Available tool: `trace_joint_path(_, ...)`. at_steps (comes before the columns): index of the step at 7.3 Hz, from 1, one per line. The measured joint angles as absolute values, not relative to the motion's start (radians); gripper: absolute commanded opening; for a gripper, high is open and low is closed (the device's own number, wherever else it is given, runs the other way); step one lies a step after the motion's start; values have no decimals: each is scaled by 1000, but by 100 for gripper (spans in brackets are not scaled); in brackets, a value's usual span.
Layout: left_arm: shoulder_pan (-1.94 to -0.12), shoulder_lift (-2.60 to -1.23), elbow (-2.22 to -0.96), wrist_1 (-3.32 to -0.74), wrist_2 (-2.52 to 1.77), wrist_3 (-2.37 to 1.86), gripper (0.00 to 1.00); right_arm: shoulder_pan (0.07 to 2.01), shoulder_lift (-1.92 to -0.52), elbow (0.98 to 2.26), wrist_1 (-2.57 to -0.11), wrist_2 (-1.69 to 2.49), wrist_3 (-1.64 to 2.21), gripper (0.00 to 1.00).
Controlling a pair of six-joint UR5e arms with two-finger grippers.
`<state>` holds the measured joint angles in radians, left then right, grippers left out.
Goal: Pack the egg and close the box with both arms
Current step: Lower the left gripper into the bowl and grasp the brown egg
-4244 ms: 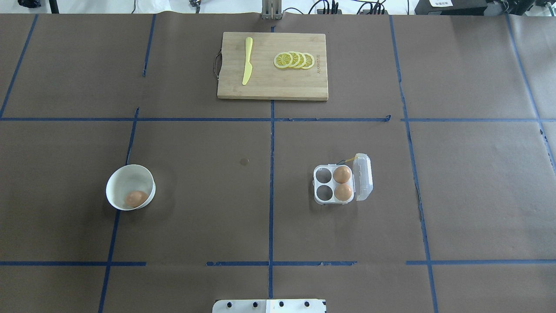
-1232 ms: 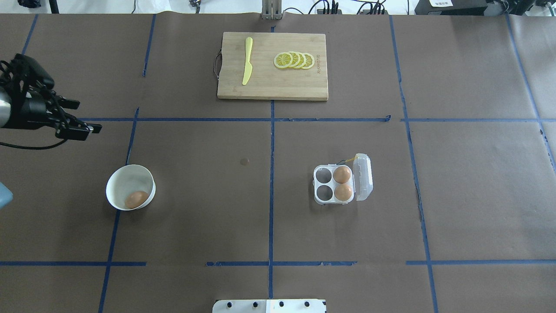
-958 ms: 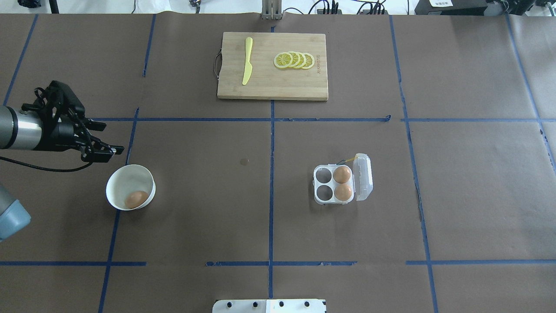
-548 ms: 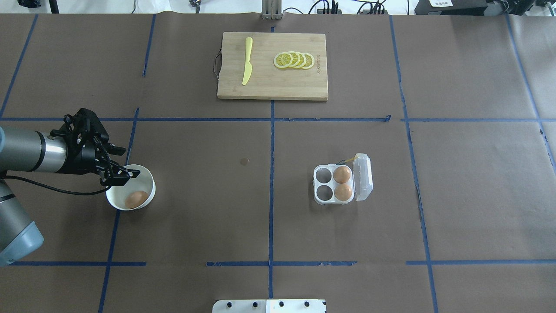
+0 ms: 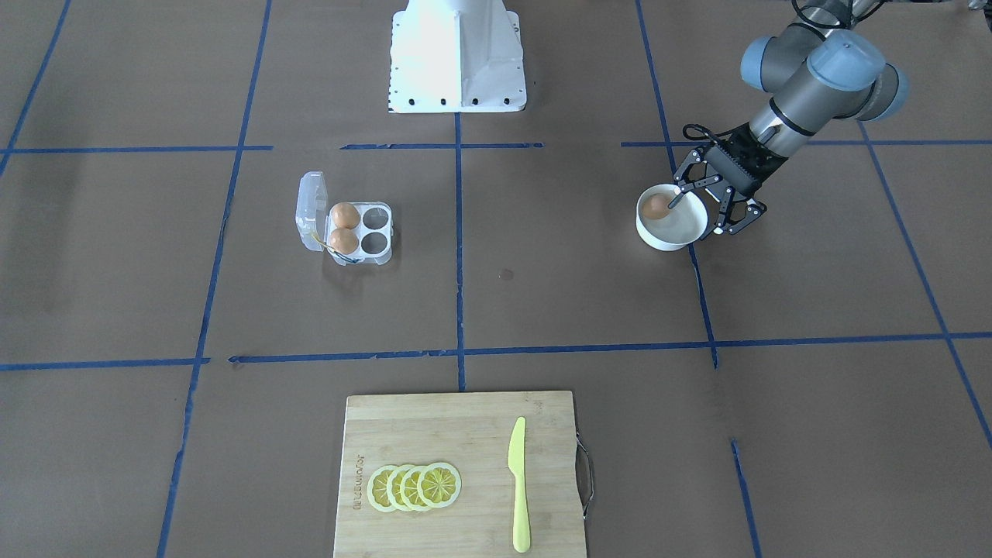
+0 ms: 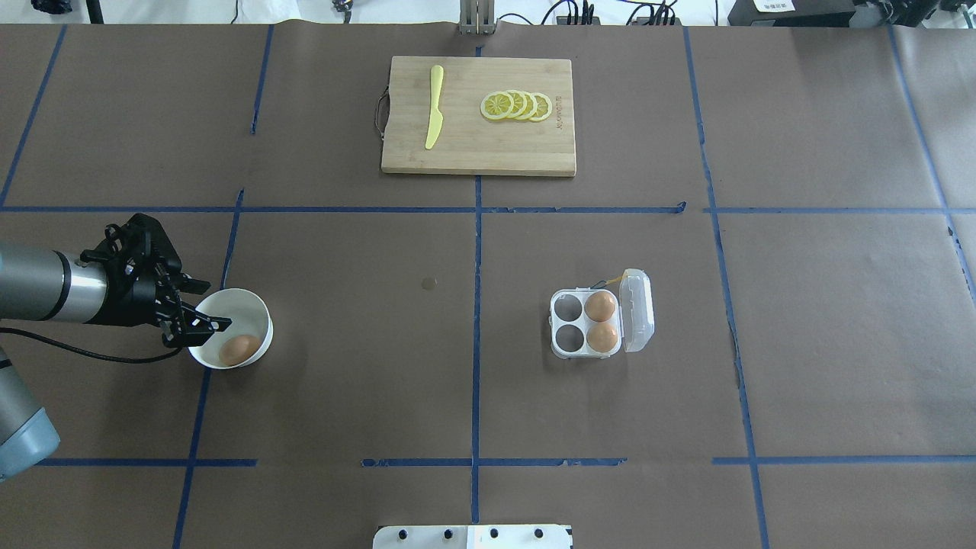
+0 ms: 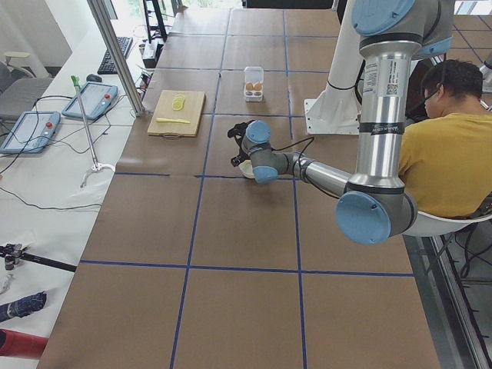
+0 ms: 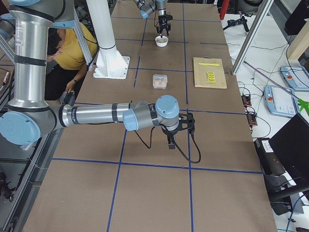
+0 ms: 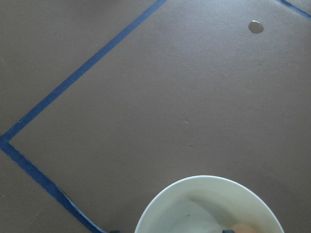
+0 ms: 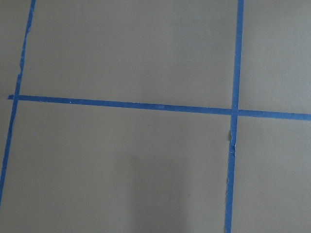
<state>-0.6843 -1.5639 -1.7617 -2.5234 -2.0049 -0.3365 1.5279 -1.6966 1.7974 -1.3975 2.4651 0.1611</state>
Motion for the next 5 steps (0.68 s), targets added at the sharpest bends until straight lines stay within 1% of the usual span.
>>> trace_joint_path(5,-650,-1566,-1756,-2524,-2005,-339,75,1528,-1697,1789,-1397,2465,160,100)
